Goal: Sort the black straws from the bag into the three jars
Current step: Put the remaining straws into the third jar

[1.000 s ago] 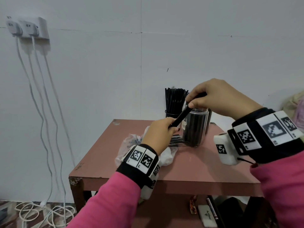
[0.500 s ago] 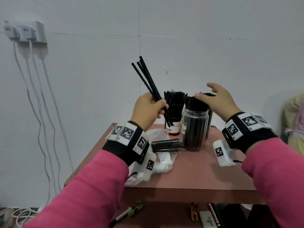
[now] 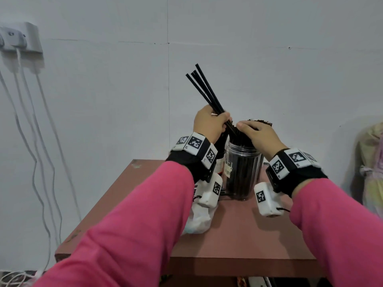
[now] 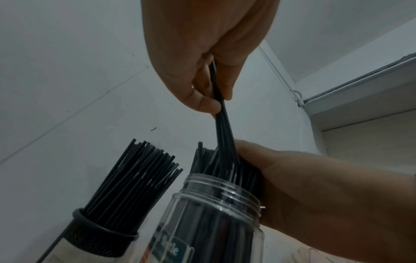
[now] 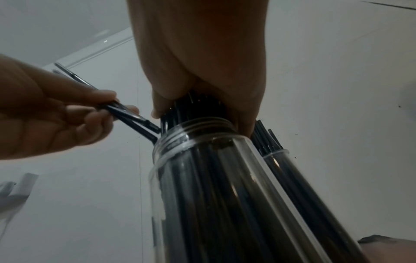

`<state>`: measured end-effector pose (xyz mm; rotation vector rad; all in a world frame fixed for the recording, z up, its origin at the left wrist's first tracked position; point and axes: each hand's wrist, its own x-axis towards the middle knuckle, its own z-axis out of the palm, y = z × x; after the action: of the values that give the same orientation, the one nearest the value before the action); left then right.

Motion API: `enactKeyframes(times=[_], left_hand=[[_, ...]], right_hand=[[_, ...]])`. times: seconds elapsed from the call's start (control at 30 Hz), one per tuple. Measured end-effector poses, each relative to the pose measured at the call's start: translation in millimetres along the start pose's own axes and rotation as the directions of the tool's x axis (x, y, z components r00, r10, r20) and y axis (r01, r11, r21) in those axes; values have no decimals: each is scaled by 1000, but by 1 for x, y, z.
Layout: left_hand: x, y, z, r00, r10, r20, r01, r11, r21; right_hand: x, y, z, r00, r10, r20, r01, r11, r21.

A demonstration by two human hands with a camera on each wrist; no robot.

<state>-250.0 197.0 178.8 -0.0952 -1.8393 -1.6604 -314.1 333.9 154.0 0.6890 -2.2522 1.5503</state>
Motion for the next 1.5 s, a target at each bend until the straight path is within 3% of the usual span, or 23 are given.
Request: enactKeyframes(times=[0.5,0.7,0.87,1.0,1.13,1.2,1.37,1.5], left_hand=[[22,-32,10,983,-150,-108,154,987,38],[11,-24,16,985,-31,172,-2,981,191],[9,-27,21,961,-16,277,-100,912,398],[9,-22,21,968,-27,249,-98,875,475],[17,2,17,987,139,83,-159,928,337],[23,9,18,964,227,141,-258,926,276],[28,14,23,847,348,401,-487,811,324],[31,15,23,834,333,439,-522,735,433]], right_hand=[[1,4,2,999,-35,15,35,999,13],[0,4,0,998,-57,40,57,998,-3],[1,5,-1,995,-54,80,54,999,1],[5,13,-2,996,-14,84,17,999,-37],[2,10,-3,998,3,60,2,996,-91],[-4,-4,-2,997,37,61,-33,997,-74],[-10,-11,-5,988,153,18,-154,984,85],[-9,-11,-3,986,167,-12,-165,980,112]])
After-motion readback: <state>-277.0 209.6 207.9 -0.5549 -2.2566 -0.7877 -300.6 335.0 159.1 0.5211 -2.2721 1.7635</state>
